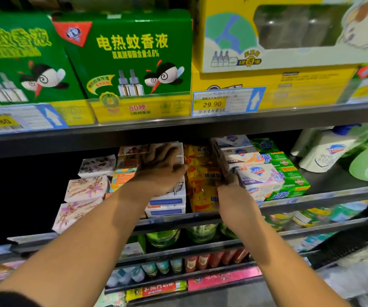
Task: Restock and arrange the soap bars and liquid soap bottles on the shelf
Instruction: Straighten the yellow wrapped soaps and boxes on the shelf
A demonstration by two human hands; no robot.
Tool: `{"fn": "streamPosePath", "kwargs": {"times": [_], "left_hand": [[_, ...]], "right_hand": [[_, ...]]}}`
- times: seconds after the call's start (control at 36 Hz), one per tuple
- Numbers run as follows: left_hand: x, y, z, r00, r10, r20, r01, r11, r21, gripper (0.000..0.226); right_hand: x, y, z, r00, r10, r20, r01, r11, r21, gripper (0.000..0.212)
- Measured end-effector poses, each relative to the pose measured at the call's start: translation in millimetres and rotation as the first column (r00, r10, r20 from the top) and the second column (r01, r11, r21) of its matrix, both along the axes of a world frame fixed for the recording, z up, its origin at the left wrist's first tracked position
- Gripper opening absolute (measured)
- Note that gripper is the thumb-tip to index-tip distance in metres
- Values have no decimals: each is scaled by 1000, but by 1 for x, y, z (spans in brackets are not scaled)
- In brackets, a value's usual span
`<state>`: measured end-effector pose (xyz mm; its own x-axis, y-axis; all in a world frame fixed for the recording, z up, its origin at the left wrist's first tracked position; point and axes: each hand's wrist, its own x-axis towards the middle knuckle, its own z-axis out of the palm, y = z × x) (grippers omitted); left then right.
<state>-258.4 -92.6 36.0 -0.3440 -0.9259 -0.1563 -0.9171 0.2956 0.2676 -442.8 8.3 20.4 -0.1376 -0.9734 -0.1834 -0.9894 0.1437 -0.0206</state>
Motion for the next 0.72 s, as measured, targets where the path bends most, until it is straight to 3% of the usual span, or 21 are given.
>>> {"fn": "streamPosePath", "kwargs": {"times": [0.11,0.25,0.36,0.44,0.5,0.56,0.64,0.72], "left_hand": [[0,-4,4,999,-46,-5,47,995,83,68],[5,-3,-4,981,-68,-184,53,995,-85,53],[9,4,-3,914,-2,-407,-86,977,-198,22],[8,17,8,837,116,-535,-262,943,-205,14],[10,25,16,785,136,-604,-327,919,-218,14],[13,34,24,776,52,-629,-279,922,-267,18],[18,46,27,824,-350,-447,91,859,-505,46],[19,64,20,767,-567,-301,372,774,-512,82]], "right_hand": [[0,9,2,995,-27,98,37,994,-102,38],[0,22,4,990,96,98,-68,962,-263,36],[-4,30,13,972,123,201,-47,937,-345,35],[-10,36,20,911,132,391,53,903,-427,34],[-15,41,23,838,125,531,142,890,-434,33],[-19,46,24,734,121,668,230,881,-413,29],[-18,51,28,454,140,880,348,881,-320,25],[-16,57,31,197,136,971,359,911,-201,19]]}}
